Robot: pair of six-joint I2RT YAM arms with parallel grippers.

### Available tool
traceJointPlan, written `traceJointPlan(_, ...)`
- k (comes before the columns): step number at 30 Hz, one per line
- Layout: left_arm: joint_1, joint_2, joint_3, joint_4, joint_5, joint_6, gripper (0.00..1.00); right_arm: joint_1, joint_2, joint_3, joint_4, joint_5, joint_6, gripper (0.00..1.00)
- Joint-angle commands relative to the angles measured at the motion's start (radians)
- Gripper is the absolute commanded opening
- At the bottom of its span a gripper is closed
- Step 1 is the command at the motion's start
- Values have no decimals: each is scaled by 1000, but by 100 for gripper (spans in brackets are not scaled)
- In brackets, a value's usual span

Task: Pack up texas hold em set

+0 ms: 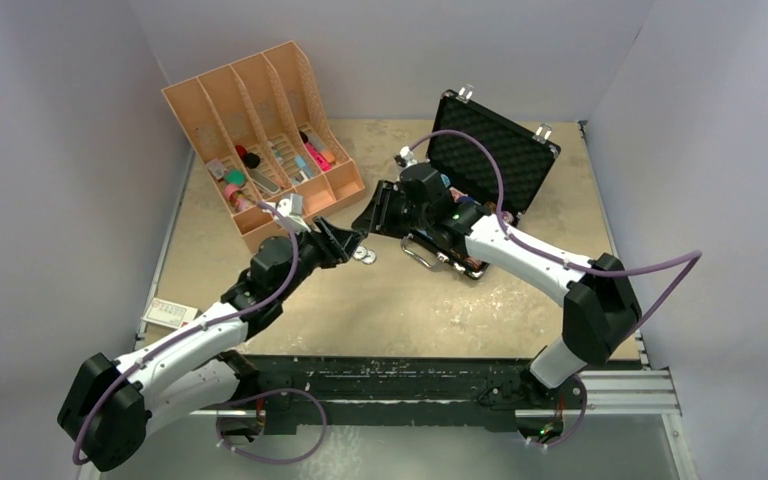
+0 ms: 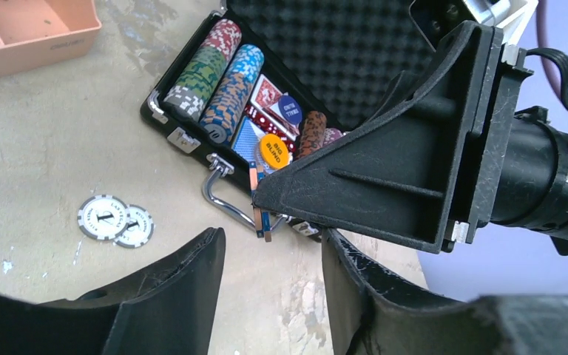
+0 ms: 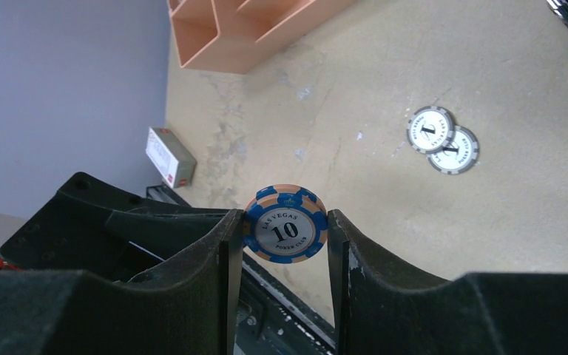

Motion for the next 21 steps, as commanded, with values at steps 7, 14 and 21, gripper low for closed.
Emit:
traceJointPlan(7,-5,17,3,126,-32,-34,35,1,-40,-13,98,-75,51,32)
traceJointPlan(14,-5,25,13,129,-70,-17,17,1,-42,-18,105,-96,52,31)
traceJointPlan(21,-4,33,50,103,-77,31,0,-11,-64,-25,130,-145,-6,49)
